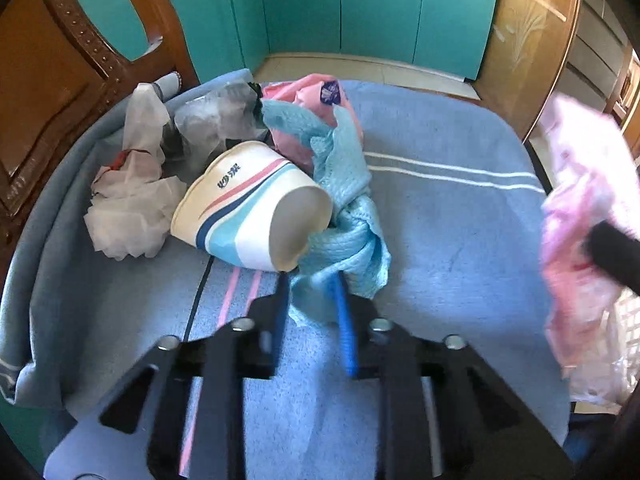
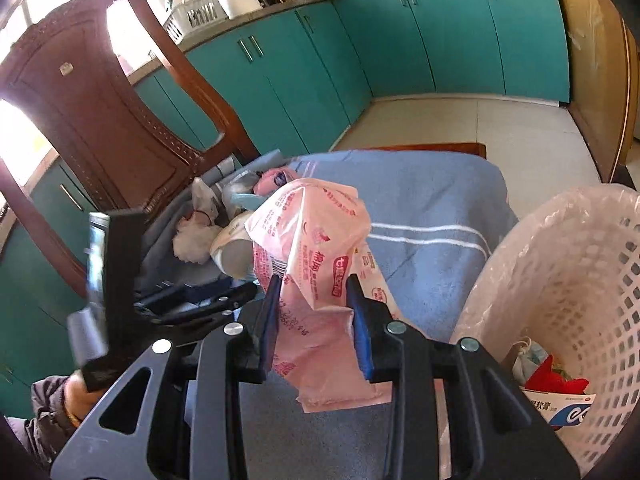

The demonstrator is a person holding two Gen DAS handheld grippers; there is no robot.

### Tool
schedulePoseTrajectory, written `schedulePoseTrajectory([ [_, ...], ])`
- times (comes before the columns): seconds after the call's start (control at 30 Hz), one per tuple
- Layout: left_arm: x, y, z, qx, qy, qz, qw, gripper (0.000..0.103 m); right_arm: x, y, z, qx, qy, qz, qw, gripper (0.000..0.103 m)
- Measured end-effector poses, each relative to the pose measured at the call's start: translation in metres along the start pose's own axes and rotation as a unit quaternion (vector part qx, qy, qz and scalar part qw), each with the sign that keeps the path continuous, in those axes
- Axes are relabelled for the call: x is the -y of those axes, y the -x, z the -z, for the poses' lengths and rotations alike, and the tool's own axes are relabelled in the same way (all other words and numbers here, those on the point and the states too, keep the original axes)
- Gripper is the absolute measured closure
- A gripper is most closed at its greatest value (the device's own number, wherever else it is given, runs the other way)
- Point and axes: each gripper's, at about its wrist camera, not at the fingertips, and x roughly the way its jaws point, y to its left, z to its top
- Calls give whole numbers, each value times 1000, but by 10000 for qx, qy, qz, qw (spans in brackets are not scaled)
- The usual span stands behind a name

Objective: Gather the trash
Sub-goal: 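Grasp the pink plastic bag with the right gripper, then grasp the blue cloth with the left gripper while the right gripper holds the pink bag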

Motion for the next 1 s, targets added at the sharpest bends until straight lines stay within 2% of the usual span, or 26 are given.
schedulePoseTrajectory([
  [0.03,0,-1,1,10,-27,15,10000,93,0,0,0,0,0,0,10000,70],
  [0.1,0,-1,4,20,-55,28,10000,97,-2,4,0,84,40,-43,9999,69],
  [0.23,0,13,25,40,-150,32,9999,99,-3,3,-1,116,64,-55,9999,68],
  [0.6,-25,80,81,299,-558,-312,9975,99,-2,3,0,216,49,-136,9997,67],
  [0.8,-38,102,85,396,-544,-404,9969,99,2,3,-1,222,-100,-259,9994,67],
  [0.93,-42,93,78,384,-411,-405,9976,98,-1,-3,-1,134,-35,-255,9996,67],
  [0.97,-42,92,77,365,-375,-411,9978,98,-1,-4,-1,109,-21,-250,9996,67],
  [1.0,-41,89,77,342,-348,-410,9980,91,-4,-7,0,66,8,-233,9997,67],
])
